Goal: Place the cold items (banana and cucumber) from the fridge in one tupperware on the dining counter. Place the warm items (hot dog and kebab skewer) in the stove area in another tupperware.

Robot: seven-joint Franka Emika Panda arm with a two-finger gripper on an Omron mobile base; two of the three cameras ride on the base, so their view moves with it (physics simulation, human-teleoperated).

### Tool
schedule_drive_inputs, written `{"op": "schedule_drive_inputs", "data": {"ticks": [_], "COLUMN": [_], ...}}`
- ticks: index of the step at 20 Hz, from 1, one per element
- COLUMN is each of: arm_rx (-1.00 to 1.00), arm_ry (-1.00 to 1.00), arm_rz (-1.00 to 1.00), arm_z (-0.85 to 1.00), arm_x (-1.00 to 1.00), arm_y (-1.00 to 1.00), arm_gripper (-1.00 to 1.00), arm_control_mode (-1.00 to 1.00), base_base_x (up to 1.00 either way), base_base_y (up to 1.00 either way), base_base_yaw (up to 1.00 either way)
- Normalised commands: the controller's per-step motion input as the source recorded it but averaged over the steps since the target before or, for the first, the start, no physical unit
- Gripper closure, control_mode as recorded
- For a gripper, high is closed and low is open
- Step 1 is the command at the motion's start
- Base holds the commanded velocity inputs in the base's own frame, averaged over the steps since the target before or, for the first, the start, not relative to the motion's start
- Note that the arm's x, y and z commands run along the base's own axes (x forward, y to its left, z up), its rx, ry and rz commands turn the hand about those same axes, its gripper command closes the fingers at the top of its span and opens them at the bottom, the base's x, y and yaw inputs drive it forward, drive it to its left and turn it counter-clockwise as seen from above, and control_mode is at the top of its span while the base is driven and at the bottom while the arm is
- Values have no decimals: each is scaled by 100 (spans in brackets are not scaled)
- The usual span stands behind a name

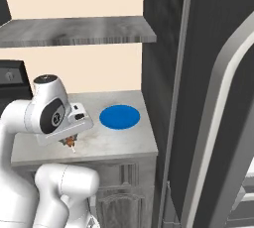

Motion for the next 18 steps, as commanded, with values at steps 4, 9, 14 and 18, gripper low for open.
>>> {"op": "schedule_drive_inputs", "data": {"ticks": [4,9,14,18], "arm_rx": [0,0,0,0], "arm_ry": [0,0,0,0], "arm_rz": [0,0,0,0], "arm_z": [0,0,0,0], "arm_x": [-28,0,0,0], "arm_y": [3,0,0,0], "arm_gripper": [100,100,100,100], "arm_control_mode": [100,100,100,100], "base_base_x": [-43,-96,-86,-44], "base_base_y": [14,57,65,4], "base_base_yaw": [0,2,-35,-87]}}
